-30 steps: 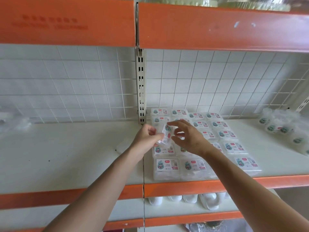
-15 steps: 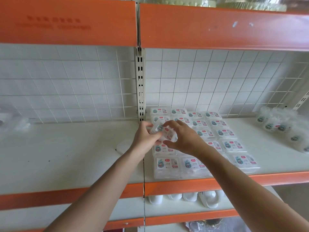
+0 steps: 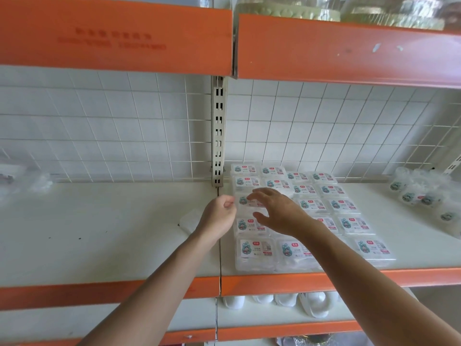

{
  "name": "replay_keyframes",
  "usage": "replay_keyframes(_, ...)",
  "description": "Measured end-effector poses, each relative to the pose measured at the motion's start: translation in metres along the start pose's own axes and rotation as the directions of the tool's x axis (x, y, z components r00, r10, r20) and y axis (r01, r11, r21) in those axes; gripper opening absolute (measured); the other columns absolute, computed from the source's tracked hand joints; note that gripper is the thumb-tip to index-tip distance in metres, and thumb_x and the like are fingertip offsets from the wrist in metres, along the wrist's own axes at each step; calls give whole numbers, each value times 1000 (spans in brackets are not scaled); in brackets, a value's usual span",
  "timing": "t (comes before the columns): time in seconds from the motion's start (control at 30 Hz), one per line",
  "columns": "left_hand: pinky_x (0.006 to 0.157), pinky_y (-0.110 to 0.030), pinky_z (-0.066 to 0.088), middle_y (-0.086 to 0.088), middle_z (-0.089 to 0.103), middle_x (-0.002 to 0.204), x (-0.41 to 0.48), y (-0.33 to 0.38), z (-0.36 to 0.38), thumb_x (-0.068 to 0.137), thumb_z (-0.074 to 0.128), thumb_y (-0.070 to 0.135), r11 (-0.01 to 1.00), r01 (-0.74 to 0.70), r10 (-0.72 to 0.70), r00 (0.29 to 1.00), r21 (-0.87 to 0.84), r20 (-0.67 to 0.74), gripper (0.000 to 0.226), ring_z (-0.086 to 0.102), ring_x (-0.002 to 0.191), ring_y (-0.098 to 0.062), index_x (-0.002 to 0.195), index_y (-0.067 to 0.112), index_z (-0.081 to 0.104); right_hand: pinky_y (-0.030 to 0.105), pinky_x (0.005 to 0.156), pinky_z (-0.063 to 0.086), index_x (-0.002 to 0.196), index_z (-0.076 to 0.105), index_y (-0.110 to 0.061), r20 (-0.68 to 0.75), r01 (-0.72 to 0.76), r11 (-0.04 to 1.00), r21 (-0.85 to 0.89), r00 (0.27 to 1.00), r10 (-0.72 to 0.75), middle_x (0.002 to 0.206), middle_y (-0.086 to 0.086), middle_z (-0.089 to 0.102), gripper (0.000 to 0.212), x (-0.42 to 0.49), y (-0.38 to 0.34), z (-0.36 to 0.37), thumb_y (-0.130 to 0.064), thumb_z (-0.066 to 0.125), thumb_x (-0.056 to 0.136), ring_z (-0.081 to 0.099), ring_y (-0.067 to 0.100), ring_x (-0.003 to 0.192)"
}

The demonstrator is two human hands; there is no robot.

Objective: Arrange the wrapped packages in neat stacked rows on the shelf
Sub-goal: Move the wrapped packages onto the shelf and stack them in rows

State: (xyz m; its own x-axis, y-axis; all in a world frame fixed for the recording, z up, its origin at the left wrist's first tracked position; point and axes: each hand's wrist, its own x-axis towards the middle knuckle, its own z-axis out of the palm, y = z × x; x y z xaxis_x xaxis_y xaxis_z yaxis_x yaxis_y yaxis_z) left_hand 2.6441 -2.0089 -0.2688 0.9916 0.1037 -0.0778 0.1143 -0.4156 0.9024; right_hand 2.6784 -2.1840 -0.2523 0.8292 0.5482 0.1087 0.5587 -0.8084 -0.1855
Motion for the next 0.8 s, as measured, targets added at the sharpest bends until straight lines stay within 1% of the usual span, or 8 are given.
replay_keyframes(0.1, 99, -35, 48, 1, 62, 123, 1, -3, 1, 97, 45, 16, 1000, -1, 1, 1000, -10, 15, 33, 58, 112, -13, 128, 13, 56, 30, 109, 33, 135, 49, -23, 2, 1, 1000, -1, 1000, -1, 146, -1, 44, 41, 1, 1, -1, -27, 57, 95, 37, 15, 135)
replay_keyframes(0.17, 98, -35, 49, 2, 62, 122, 1, -3, 2, 97, 45, 17, 1000, 1, -1, 1000, -3, 15, 33, 58, 111, -12, 127, 15, 56, 28, 109, 31, 136, 48, -24, 12, -1, 1000, -2, 1000, 1, 147, -2, 43, 41, 2, 1, -2, -26, 56, 96, 35, 14, 137)
replay_keyframes(0.33, 94, -25, 44, 3, 59, 127, 1, -1, 2, 98, 47, 19, 1000, -11, 11, 1000, 12, 22, 35, 55, 116, -11, 132, 16, 52, 34, 110, 34, 137, 45, -24, 26, -32, 999, -3, 999, 32, 147, -2, 43, 42, 3, -2, -1, -29, 55, 97, 38, 17, 136)
replay_keyframes(0.43, 95, -25, 44, 2, 59, 129, 2, 0, 2, 98, 47, 19, 999, -21, 21, 1000, 24, 17, 35, 55, 116, -12, 132, 16, 52, 34, 112, 31, 138, 44, -25, 23, -39, 999, -12, 999, 39, 148, -3, 42, 43, 3, -4, -1, -28, 54, 97, 38, 16, 136)
replay_keyframes(0.57, 85, -20, 41, 2, 59, 129, 0, -1, 1, 98, 46, 19, 999, -39, 39, 999, 38, 12, 34, 55, 112, -9, 131, 17, 53, 33, 111, 31, 140, 41, -26, 34, -35, 999, -15, 999, 35, 150, -2, 38, 45, 3, -5, 0, -30, 54, 97, 38, 17, 136)
replay_keyframes(0.67, 88, -19, 37, 2, 54, 133, -2, -5, -8, 98, 47, 19, 989, -78, 81, 997, 122, -13, 36, 52, 112, -8, 134, 16, 49, 34, 113, 27, 144, 36, -28, 37, -14, 1000, -16, 999, 15, 155, 0, 30, 51, 3, -8, 1, -37, 52, 96, 34, 19, 139)
replay_keyframes(0.73, 94, -22, 37, -1, 51, 137, -2, -12, -17, 96, 50, 20, 966, -99, 114, 992, 237, -50, 40, 50, 122, -14, 136, 16, 47, 34, 114, 24, 147, 30, -28, 31, 13, 1000, -19, 999, -12, 157, -1, 26, 57, 6, -13, 3, -41, 51, 96, 30, 19, 141)
replay_keyframes(0.8, 101, -27, 37, -5, 48, 140, -1, -20, -27, 95, 54, 23, 922, -97, 139, 987, 374, -86, 46, 44, 130, -19, 139, 15, 45, 37, 117, 21, 150, 26, -29, 28, 40, 999, -26, 999, -39, 158, -2, 24, 61, 10, -19, 7, -45, 50, 96, 24, 18, 144)
